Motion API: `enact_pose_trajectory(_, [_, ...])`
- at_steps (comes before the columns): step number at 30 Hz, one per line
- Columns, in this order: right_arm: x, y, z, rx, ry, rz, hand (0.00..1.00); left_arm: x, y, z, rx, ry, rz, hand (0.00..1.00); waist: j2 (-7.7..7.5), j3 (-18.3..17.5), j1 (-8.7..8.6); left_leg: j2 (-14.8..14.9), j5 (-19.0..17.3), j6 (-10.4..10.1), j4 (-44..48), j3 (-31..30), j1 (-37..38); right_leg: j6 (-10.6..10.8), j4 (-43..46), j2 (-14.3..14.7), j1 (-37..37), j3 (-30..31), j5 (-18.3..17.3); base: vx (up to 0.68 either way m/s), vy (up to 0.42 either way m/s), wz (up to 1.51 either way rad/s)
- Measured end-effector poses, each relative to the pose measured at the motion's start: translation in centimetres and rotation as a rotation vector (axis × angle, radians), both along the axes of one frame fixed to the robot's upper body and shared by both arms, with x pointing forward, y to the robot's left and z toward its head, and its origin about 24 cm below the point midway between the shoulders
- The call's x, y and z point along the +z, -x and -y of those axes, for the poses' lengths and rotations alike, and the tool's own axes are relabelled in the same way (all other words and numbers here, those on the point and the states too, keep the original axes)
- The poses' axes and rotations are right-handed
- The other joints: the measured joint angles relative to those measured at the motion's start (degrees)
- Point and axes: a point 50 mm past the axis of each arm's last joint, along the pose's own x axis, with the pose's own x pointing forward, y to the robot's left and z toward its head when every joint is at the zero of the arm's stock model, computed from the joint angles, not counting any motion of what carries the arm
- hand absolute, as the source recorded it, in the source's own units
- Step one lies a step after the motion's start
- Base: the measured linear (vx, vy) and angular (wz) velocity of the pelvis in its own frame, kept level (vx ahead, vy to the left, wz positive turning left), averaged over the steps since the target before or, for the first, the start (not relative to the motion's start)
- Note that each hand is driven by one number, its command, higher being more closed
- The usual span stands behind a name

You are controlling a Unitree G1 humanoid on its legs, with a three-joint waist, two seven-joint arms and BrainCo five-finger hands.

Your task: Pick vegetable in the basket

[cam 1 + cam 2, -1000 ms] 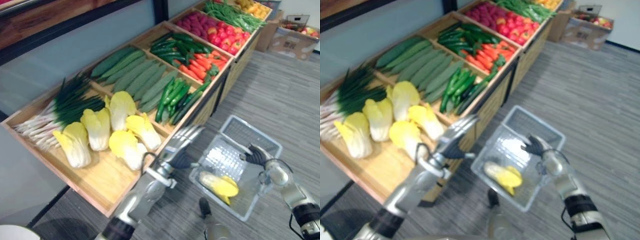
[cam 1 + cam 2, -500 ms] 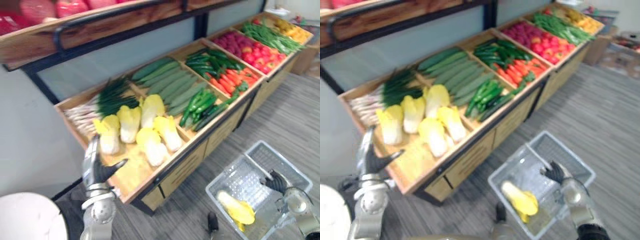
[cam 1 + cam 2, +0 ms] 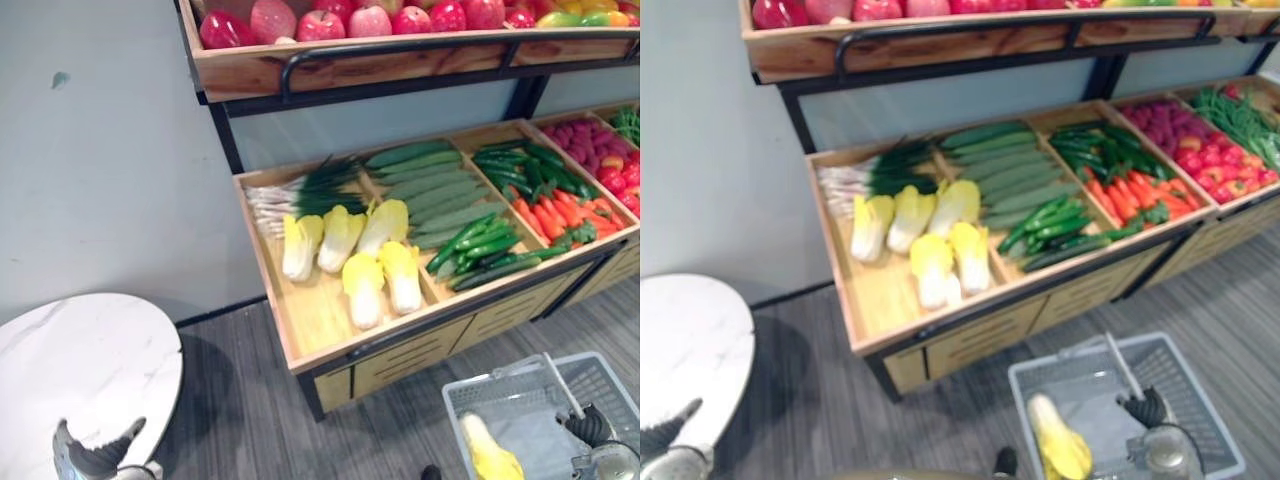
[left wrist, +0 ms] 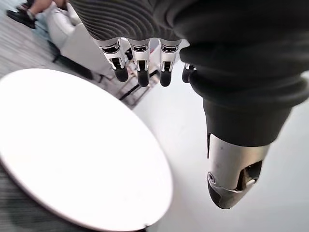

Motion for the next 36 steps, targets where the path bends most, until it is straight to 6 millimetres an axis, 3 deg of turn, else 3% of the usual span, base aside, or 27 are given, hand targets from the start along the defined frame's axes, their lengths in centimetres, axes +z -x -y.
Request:
enact_pose_trajectory(4, [-1.4, 1.9, 0.1, -0.088, -0.044, -0.059, 1.00, -4.6, 3.0, 2.4, -0.003, 0.273, -0.164, 0.00, 0.08, -0.5, -0.23, 0.0, 0.8, -0.1, -1.3, -1.3, 0.0, 0.2, 0.0, -0.1, 0.3, -1.4, -0.8, 0.01, -0.012, 0.16])
enact_pose_trajectory(7, [-2.1, 3.1, 0.2, -0.138, -0.065, -0.099, 1.00, -6.5, 4.8, 4.0, -0.003, 0.408, -0.254, 0.00, 0.05, -0.5, -0.95, 0.0, 1.1, -0.2, -1.9, -2.5, 0.1, 0.4, 0.0, -0.1, 1.1, -2.6, -1.1, 0.03, -0.006, 0.18])
enact_pose_trajectory(10, [-2.3, 3.4, 0.3, -0.153, -0.063, -0.107, 1.00, -7.3, 5.8, 4.9, -0.024, 0.459, -0.318, 0.00, 0.09, -0.5, -1.49, -0.1, 1.1, -0.2, -1.9, -2.6, 0.2, 0.2, 0.0, -0.2, 1.1, -2.7, -1.0, 0.04, 0.005, 0.05])
enact_pose_trajectory(19, [-2.6, 3.4, 0.2, -0.175, -0.060, -0.111, 1.00, -8.6, 3.7, 8.5, -0.321, 0.544, -0.422, 0.00, 0.13, -0.8, -2.24, -0.4, 1.2, -0.1, -2.6, -2.5, 1.2, 0.2, 0.0, -0.5, 1.9, -2.7, -1.0, 0.00, 0.000, 0.00])
enact_pose_trajectory(25, [-2.4, 3.1, 0.3, -0.194, -0.041, -0.090, 1.00, -8.9, 3.3, 9.7, -0.398, 0.555, -0.444, 0.00, 0.51, -0.8, -2.99, -0.2, 1.0, -0.3, -2.5, -1.0, 2.8, 0.3, 0.0, -0.1, 2.3, -1.3, -1.0, 0.01, -0.003, -0.10])
enact_pose_trajectory(29, [-2.1, 3.4, 0.8, -0.223, -0.033, -0.073, 1.00, -9.0, 2.7, 10.1, -0.432, 0.554, -0.448, 0.00, 1.14, 0.1, -3.36, 1.7, -4.9, -0.1, 7.3, 0.2, 1.0, 1.2, 5.6, 0.1, 1.4, 0.9, -3.7, -0.02, 0.026, -0.29])
enact_pose_trajectory(30, [-1.8, 3.1, 0.8, -0.224, -0.025, -0.052, 1.00, -9.0, 2.1, 10.3, -0.455, 0.548, -0.443, 0.00, 1.03, 0.4, -3.46, 1.9, -6.7, 0.1, 10.6, 1.2, 0.2, 1.2, 8.8, -0.1, -0.6, 2.8, -4.5, -0.10, 0.098, -0.57])
enact_pose_trajectory(32, [-0.9, 1.4, 0.2, -0.191, -0.012, 0.021, 1.00, -8.8, 1.5, 10.1, -0.480, 0.532, -0.443, 0.00, -0.01, 1.1, -3.95, 1.8, -8.7, 1.0, 14.4, 4.3, -2.2, 3.1, 10.1, -0.4, -4.1, 6.9, -3.2, -0.15, 0.126, -0.91])
enact_pose_trajectory(33, [-0.4, -0.2, -0.6, -0.134, -0.009, 0.062, 1.00, -8.6, 1.0, 9.6, -0.503, 0.508, -0.451, 0.00, -1.08, 1.9, -4.23, 1.9, -9.7, 2.0, 15.5, 7.5, -3.1, 4.5, 9.0, -0.1, -6.9, 10.5, 0.4, -0.25, 0.140, -1.57])
enact_pose_trajectory(34, [0.3, -2.4, -1.5, -0.073, -0.010, 0.111, 1.00, -8.4, 0.9, 9.1, -0.516, 0.481, -0.468, 0.00, -1.01, 2.9, -4.27, 2.7, -9.5, 3.6, 15.6, 12.4, -3.3, 4.9, 2.9, 1.8, -8.2, 13.2, 10.3, -0.29, 0.145, -1.93])
enact_pose_trajectory(35, [0.9, -4.0, -2.2, -0.037, -0.011, 0.152, 1.00, -8.5, 0.9, 9.2, -0.524, 0.474, -0.473, 0.00, 0.91, 4.1, -3.71, 4.5, -8.9, 4.5, 15.4, 16.1, -3.3, 1.1, 2.5, 3.0, -8.5, 11.7, 12.0, -0.30, 0.118, -1.61])
enact_pose_trajectory(36, [1.2, -4.5, -2.3, -0.025, -0.008, 0.168, 1.00, -8.3, 0.2, 9.1, -0.533, 0.459, -0.461, 0.00, 0.86, 5.0, -3.78, 5.3, -8.5, 4.6, 15.3, 17.6, -3.3, -0.6, 9.0, 3.3, -9.6, 7.5, 8.4, -0.26, 0.105, -1.38])
